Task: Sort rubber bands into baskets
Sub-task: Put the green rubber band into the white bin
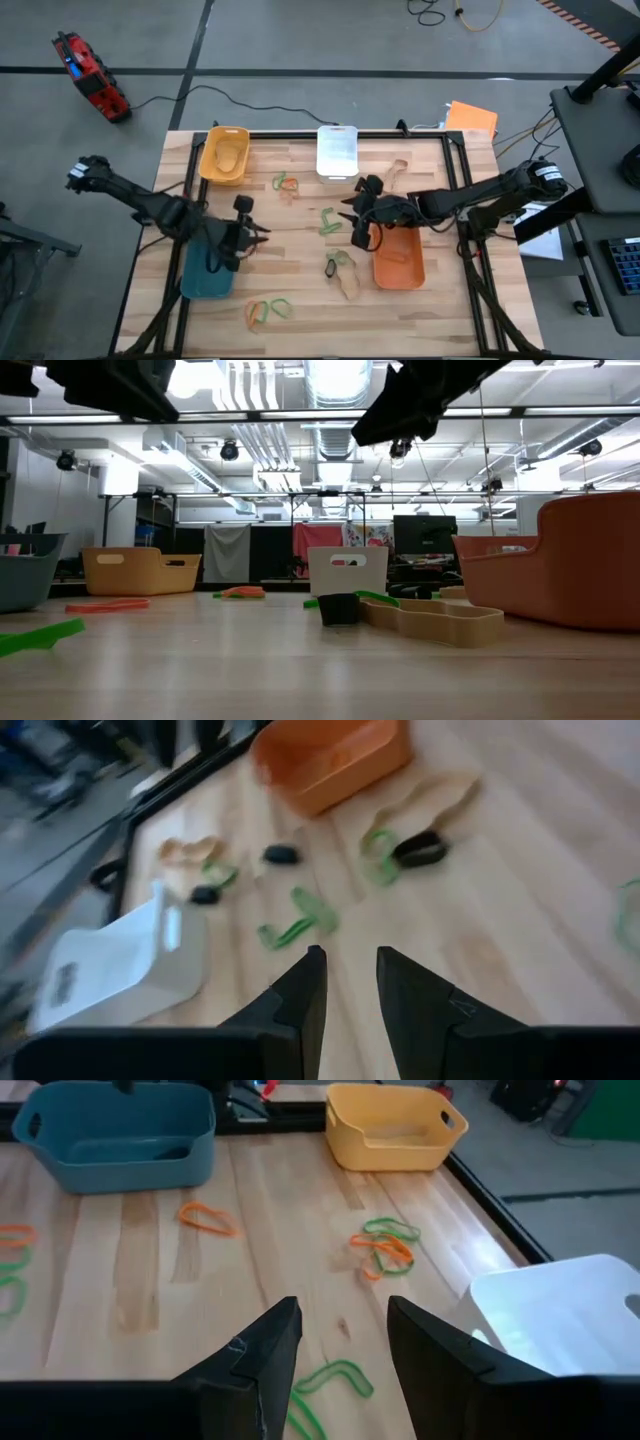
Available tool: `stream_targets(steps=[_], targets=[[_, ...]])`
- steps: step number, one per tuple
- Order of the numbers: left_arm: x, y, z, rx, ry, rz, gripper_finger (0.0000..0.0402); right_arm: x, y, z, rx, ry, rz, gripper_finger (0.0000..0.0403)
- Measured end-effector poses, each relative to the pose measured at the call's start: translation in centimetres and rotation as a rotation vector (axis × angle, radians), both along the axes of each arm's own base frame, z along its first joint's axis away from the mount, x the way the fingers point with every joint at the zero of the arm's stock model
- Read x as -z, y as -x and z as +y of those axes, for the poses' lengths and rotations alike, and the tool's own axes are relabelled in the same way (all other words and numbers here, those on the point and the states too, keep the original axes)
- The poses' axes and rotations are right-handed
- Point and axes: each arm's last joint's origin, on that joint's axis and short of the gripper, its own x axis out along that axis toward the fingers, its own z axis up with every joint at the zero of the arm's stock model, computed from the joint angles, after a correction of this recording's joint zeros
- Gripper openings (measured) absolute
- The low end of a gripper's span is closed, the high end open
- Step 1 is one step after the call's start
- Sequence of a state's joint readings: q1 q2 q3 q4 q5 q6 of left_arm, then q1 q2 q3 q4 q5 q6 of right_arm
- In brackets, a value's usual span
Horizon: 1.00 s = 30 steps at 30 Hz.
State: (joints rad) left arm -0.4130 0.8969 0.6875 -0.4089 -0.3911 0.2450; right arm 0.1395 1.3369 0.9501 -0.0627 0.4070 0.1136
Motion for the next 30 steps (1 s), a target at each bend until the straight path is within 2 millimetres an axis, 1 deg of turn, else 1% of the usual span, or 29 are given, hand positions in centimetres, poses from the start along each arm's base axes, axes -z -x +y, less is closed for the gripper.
stream_targets(steps=[2,8,13,19,24,28,30], targets=[[0.1,0.1,1.0,-0.021,0.024,-0.027,0.0076,0.0,0.0,-0.5,0.006,-0.02,0.01,0.0146],[1.0,1.0,4.3,-0.206,0.021,-0.072,0.0076,-0.1,-0.2,-1.9,0.015,-0.06,0.019,0.0148],[1.7,1.4,5.9,-0.304,0.026,-0.105,0.0076,-0.2,-0.7,-2.5,-0.001,-0.084,0.024,0.0143],[2.4,1.5,6.2,-0.318,0.036,-0.123,0.0076,0.3,-2.6,-2.7,-0.011,-0.051,0.088,0.0137],[3.1,1.4,6.2,-0.32,0.047,-0.149,0.0076,1.5,-4.7,-2.7,-0.066,0.038,0.237,0.0139],[3.0,1.4,6.2,-0.33,0.066,-0.16,0.0076,2.6,-6.5,-2.7,-0.122,0.113,0.336,0.0136],[3.0,1.4,6.2,-0.331,0.067,-0.161,0.0076,3.5,-7.3,-2.8,-0.152,0.149,0.393,0.0133]])
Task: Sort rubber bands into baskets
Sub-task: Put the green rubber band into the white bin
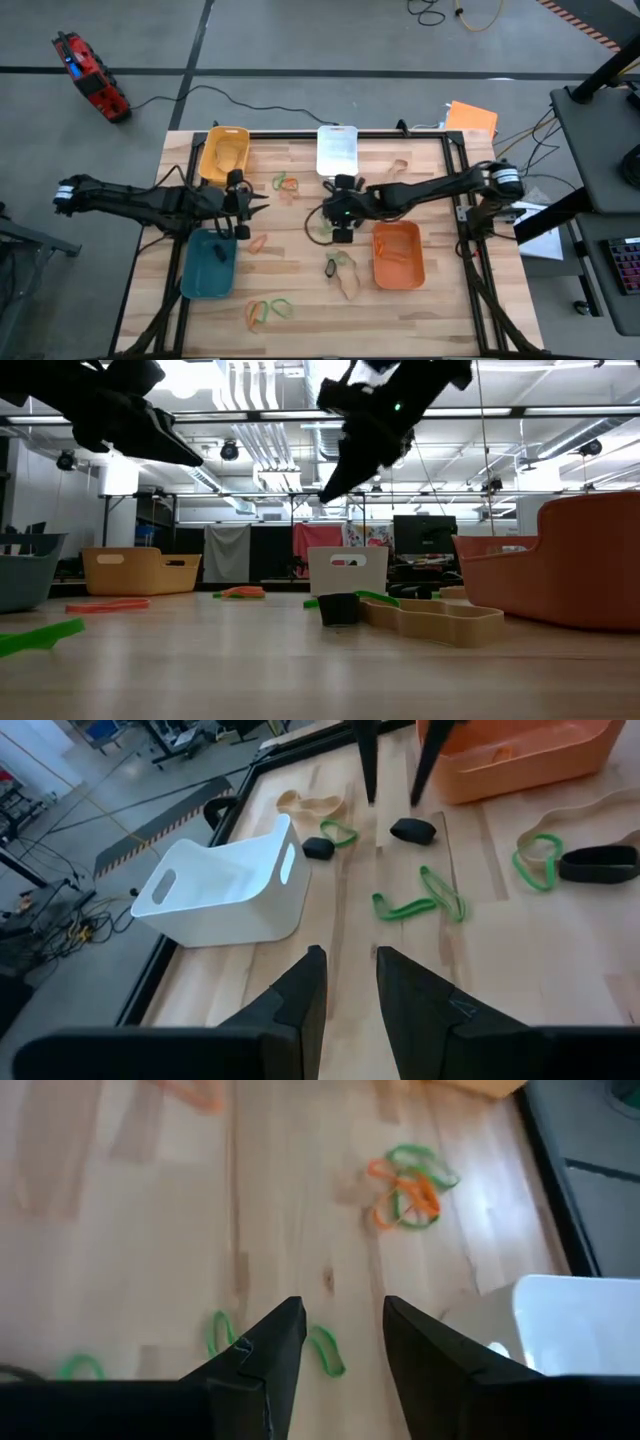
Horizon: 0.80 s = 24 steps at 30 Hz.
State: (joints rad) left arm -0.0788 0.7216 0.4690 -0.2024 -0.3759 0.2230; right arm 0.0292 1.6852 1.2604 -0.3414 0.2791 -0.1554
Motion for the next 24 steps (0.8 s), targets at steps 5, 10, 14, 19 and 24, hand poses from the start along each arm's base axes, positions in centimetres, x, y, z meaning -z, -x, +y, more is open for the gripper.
stream_targets(steps=[5,10,14,19,24], targets=[[-0.1,-0.1,0.0,-0.005,-0.003,0.0,0.0076,1.9,-1.5,-0.9,-0.022,0.013,0.111,0.0133],[0.1,-0.2,0.0,-0.006,-0.004,0.013,0.0076,4.0,-2.4,-2.4,-0.017,-0.043,0.19,0.0137],[0.3,-0.3,0.0,-0.006,-0.005,0.021,0.0076,5.2,-2.6,-3.3,-0.055,-0.029,0.249,0.0141],[0.4,-0.4,0.0,-0.006,-0.006,0.028,0.0076,6.1,-2.6,-4.2,-0.067,-0.014,0.283,0.014],[0.4,-0.4,0.0,-0.006,-0.006,0.028,0.0076,7.4,-2.8,-4.7,-0.08,-0.05,0.308,0.0137]])
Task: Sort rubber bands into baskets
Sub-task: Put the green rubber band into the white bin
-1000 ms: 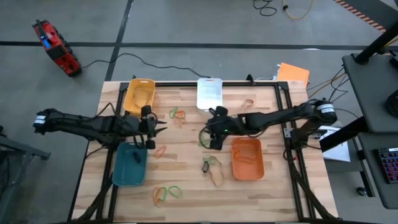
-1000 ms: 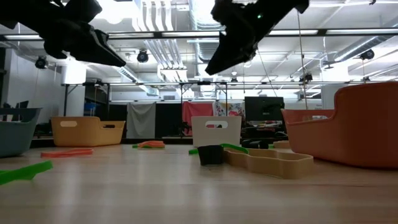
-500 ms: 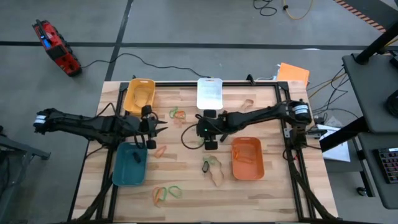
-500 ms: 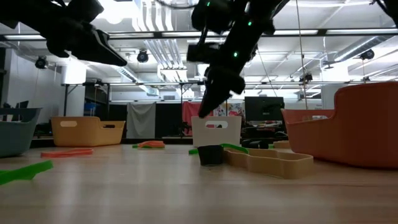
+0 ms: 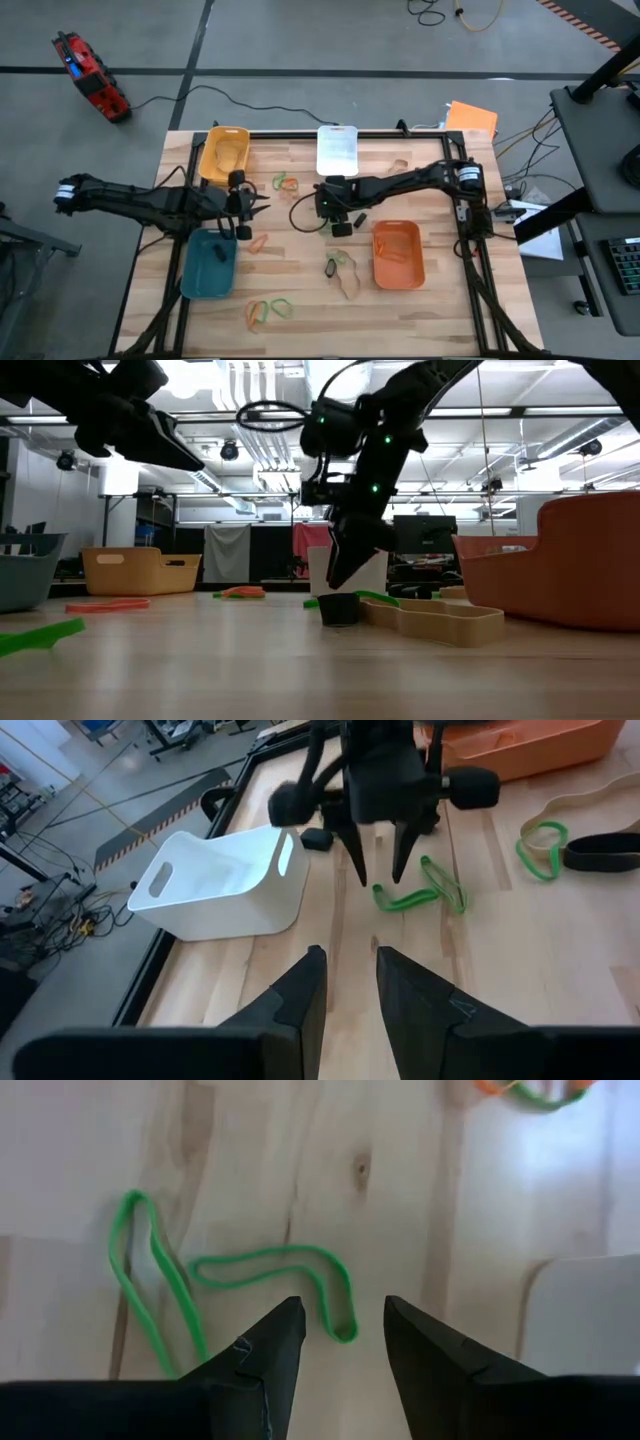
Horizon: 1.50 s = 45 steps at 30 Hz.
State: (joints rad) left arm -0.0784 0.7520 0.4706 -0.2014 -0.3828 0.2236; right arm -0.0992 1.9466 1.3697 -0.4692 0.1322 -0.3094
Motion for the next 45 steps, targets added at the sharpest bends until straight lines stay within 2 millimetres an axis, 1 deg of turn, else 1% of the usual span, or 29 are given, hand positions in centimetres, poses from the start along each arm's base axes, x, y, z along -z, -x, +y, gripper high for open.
stream_targets(steps=[7,10,13,18,27,30,33,36,42,45], targets=[[0.3,-0.2,0.0,0.0,-0.002,0.018,0.0076,1.8,-0.3,-0.5,0.023,-0.014,0.027,0.0153],[0.4,-0.3,0.0,0.0,-0.002,0.025,0.0076,2.2,-0.4,-0.7,0.017,-0.036,0.034,0.0157],[0.5,-0.4,0.0,0.0,-0.003,0.032,0.0076,2.3,-0.4,-0.8,0.017,-0.078,0.029,0.015],[0.6,-0.7,-0.1,0.0,-0.003,0.038,0.0076,2.2,-0.3,-1.1,0.028,-0.104,0.025,0.0118],[0.8,-1.1,-0.1,0.0,-0.003,0.04,0.0076,2.3,-0.3,-1.4,0.021,-0.137,0.023,0.0024],[0.9,-1.1,-0.1,0.0,-0.003,0.04,0.0076,2.0,-0.2,-1.5,0.023,-0.138,0.016,0.0012],[0.9,-1.2,-0.1,0.0,-0.002,0.037,0.0076,1.2,0.1,-1.4,0.02,-0.143,0.008,0.0009],[0.9,-1.2,-0.1,-0.002,0.001,0.036,0.0076,-0.5,0.4,-1.3,0.012,-0.139,-0.025,0.0009],[0.9,-1.2,-0.1,-0.002,0.001,0.035,0.0076,-5.1,1.3,-1.2,-0.017,-0.106,-0.136,0.0009],[0.9,-1.2,-0.1,-0.002,0.001,0.035,0.0076,-7.8,2.0,-1.6,-0.023,-0.063,-0.219,0.0009]])
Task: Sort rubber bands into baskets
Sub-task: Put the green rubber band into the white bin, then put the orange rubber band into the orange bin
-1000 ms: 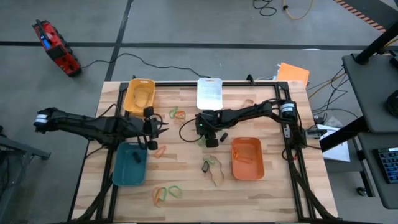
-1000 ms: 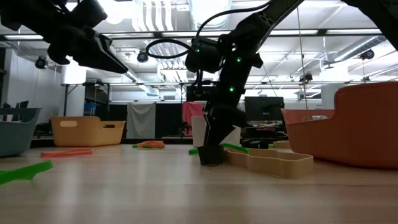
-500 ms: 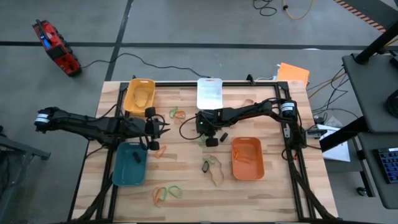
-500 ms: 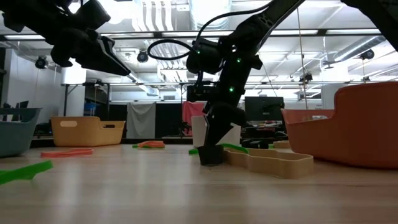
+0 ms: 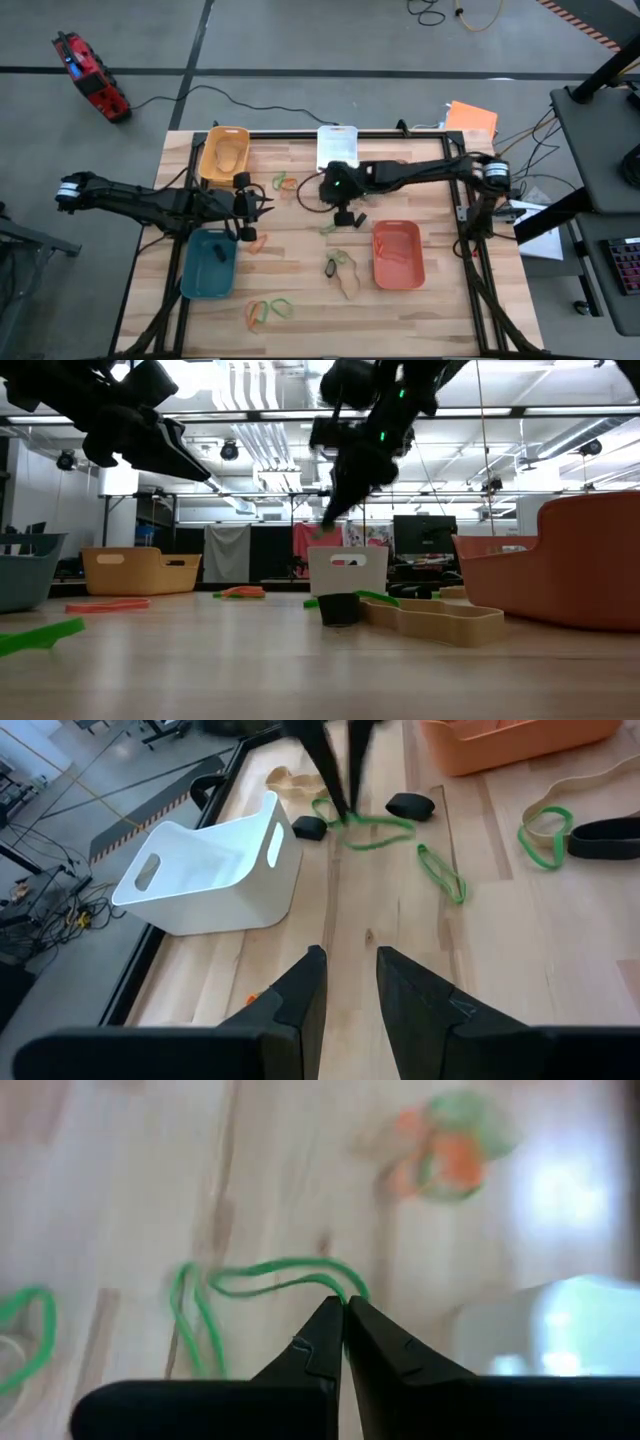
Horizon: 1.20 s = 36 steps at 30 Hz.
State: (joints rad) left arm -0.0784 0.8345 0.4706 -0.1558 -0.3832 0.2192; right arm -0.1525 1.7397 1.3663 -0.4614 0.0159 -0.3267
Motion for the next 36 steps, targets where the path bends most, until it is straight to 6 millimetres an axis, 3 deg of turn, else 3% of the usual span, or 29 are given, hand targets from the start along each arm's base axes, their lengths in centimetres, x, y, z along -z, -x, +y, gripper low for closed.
stream_targets(steps=[4,9,14,19,26,36], targets=[[0.0,0.0,0.0,0.0,0.0,-0.003,0.0076,-3.0,0.7,-1.5,0.104,0.113,-0.127,0.0009],[-0.1,0.0,0.0,0.0,0.001,-0.009,0.0076,-4.8,1.2,-4.5,0.225,0.173,-0.241,0.0009],[-0.1,0.0,0.0,-0.002,0.005,-0.011,0.0076,-4.2,2.0,-8.5,0.377,0.145,-0.259,0.0009],[-0.1,0.0,0.0,-0.005,0.01,-0.012,0.0076,-2.1,2.5,-11.8,0.523,0.084,-0.225,0.0009],[-0.1,0.0,0.0,-0.008,0.016,-0.014,0.0076,-1.1,2.6,-12.7,0.558,0.053,-0.21,0.003],[-0.1,0.0,0.0,-0.02,0.037,-0.021,0.0076,-1.1,2.7,-12.8,0.563,0.053,-0.204,0.0117]])
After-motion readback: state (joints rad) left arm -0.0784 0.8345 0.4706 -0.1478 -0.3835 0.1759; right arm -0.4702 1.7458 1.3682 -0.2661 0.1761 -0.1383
